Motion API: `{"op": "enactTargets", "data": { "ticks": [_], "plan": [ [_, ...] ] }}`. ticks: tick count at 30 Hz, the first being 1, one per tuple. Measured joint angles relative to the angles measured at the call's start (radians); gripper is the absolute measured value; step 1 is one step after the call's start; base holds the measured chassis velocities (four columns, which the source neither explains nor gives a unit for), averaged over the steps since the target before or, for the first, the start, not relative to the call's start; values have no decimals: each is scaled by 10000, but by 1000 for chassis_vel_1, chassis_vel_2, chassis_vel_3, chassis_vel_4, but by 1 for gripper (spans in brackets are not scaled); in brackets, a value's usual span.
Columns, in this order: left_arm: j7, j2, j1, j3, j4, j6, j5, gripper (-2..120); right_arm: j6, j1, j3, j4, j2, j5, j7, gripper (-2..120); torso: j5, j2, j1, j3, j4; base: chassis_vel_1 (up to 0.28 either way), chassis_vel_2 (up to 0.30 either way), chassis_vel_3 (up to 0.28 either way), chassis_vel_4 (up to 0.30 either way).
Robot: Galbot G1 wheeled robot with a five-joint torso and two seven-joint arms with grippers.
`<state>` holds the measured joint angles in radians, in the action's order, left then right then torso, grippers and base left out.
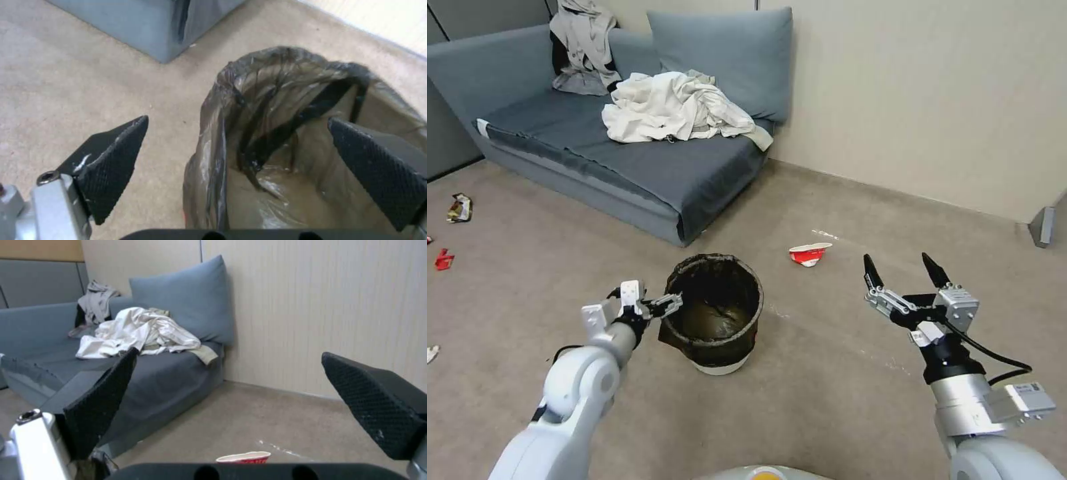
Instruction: Pick up the trash can from the floor.
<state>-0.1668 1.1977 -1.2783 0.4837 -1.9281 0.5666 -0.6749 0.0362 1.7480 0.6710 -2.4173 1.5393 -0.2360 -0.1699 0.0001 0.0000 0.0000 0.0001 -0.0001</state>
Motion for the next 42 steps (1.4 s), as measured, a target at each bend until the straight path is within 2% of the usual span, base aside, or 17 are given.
{"op": "enactTargets", "data": {
  "ticks": [3, 5, 9, 27, 33, 35, 37, 39, 41, 42],
  "plan": [
    [-206, -19, 253, -167, 234, 185, 3, 100, 22, -16, 25, 40, 20, 5, 12, 100, -2, 0, 0, 0, 0, 0, 0, 0, 0],
    [-411, -47, 531, -325, 538, 626, 53, 100, 64, -57, 54, 111, 28, 8, 29, 100, -1, -1, 0, 0, 0, 0, 0, 0, 0],
    [-549, -58, 709, -445, 875, 847, 24, 100, 203, -129, 67, 162, 23, 9, 44, 100, -1, 0, 0, 0, 1, 0, 0, 0, 0],
    [-952, -63, 820, -440, 1267, 1313, -241, 99, 256, -246, 39, 297, -15, -6, 60, 100, 0, 0, 0, 0, 1, 0, 0, 0, 0],
    [-1014, -51, 793, -382, 1306, 1413, -284, 88, 256, -238, 39, 298, -33, -12, 61, 100, -1, 0, 0, 0, 0, 0, 0, 0, 0],
    [-1022, -46, 771, -350, 1309, 1474, -310, 80, 256, -236, 29, 297, -28, -13, 62, 100, -1, 0, 0, -1, 0, 0, 0, 0, 0],
    [-1024, -42, 765, -340, 1313, 1492, -324, 78, 256, -235, 26, 297, -24, -13, 62, 100, 0, 0, 0, 0, 0, 0, 0, 0, 0],
    [-1028, -34, 744, -304, 1330, 1519, -380, 67, 253, -227, 20, 297, -18, -13, 62, 100, 0, 0, 0, -1, 1, 0, 0, 0, 0],
    [-1029, -33, 741, -300, 1330, 1522, -395, 65, 252, -227, 19, 297, -18, -13, 62, 100, 0, 0, 0, -1, 1, 0, 0, 0, 0],
    [-1036, -30, 738, -282, 1330, 1528, -432, 59, 249, -223, 19, 297, -17, -13, 62, 100, 0, 0, 0, -1, 1, 0, 0, 0, 0]
  ]
}}
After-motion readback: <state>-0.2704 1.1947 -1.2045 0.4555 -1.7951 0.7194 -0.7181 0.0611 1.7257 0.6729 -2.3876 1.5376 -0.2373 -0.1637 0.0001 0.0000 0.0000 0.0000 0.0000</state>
